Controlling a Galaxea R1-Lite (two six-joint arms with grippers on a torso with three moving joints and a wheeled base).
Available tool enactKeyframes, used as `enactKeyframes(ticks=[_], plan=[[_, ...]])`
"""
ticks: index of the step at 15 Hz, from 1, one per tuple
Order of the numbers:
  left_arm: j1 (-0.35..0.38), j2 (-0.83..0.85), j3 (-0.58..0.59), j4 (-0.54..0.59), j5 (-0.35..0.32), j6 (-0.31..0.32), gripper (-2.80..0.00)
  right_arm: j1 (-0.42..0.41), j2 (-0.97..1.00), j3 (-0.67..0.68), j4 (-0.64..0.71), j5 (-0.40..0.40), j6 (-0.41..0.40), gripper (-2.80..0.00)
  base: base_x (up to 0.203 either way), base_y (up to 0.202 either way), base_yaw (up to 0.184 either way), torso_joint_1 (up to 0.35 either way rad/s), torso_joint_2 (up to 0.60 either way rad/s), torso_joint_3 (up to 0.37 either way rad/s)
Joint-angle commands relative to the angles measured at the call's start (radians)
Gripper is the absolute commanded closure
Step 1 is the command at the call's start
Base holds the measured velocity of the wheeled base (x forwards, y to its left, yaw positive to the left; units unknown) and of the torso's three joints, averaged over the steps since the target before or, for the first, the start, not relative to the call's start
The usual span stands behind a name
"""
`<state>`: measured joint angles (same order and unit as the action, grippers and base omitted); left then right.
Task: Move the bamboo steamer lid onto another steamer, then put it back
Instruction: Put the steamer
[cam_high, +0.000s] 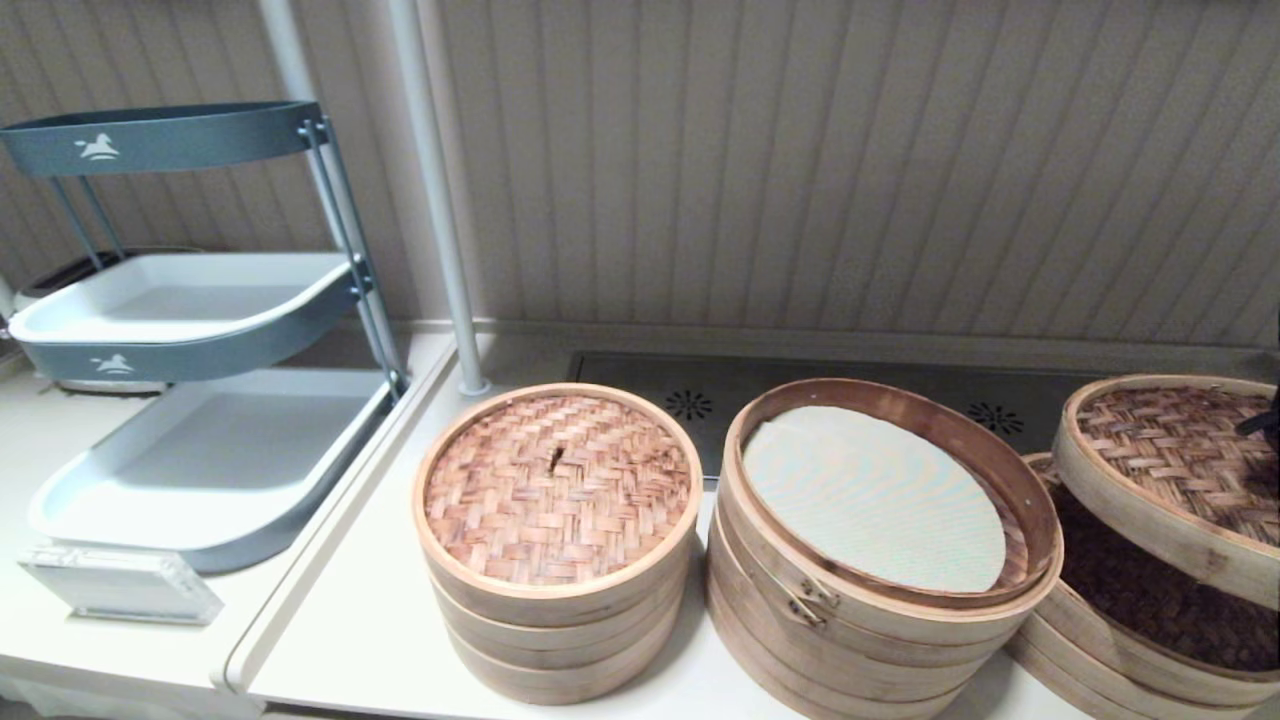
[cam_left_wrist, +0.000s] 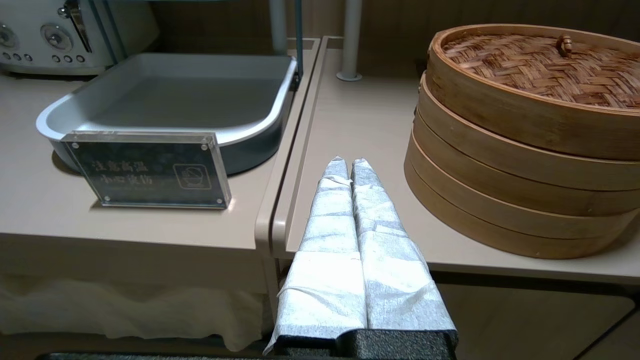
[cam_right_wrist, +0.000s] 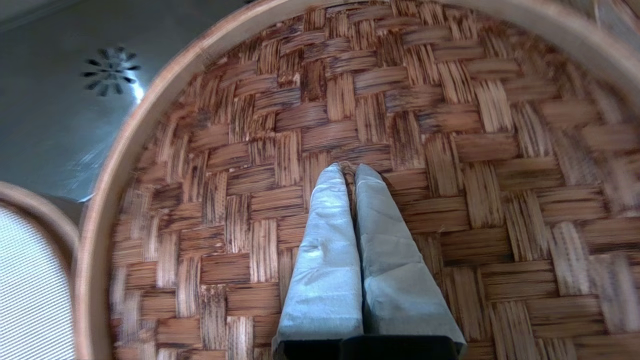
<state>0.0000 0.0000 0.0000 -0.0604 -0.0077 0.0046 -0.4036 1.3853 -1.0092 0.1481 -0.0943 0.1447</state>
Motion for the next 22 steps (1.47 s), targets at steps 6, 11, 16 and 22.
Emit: enactKeyframes(ticks=[6, 11, 16, 22], plan=[[0.0, -0.002, 0.025, -0.001, 0.0, 0.0, 0.0, -0.031, 0.106, 0.079, -0.106, 0.018, -0.004, 0.0, 0.0, 0.0, 0.0, 0.0, 0.0, 0.0], [0.0, -0.002, 0.025, -0.001, 0.0, 0.0, 0.0, -0.03, 0.188, 0.111, -0.216, 0.018, -0.004, 0.0, 0.0, 0.0, 0.0, 0.0, 0.0, 0.0], [0.0, -0.002, 0.025, -0.001, 0.0, 0.0, 0.0, -0.029, 0.205, 0.132, -0.239, 0.019, -0.008, 0.0, 0.0, 0.0, 0.0, 0.0, 0.0, 0.0], [0.001, -0.002, 0.025, -0.001, 0.0, 0.0, 0.0, -0.022, 0.234, 0.16, -0.298, 0.024, -0.013, 0.0, 0.0, 0.0, 0.0, 0.0, 0.0, 0.0]])
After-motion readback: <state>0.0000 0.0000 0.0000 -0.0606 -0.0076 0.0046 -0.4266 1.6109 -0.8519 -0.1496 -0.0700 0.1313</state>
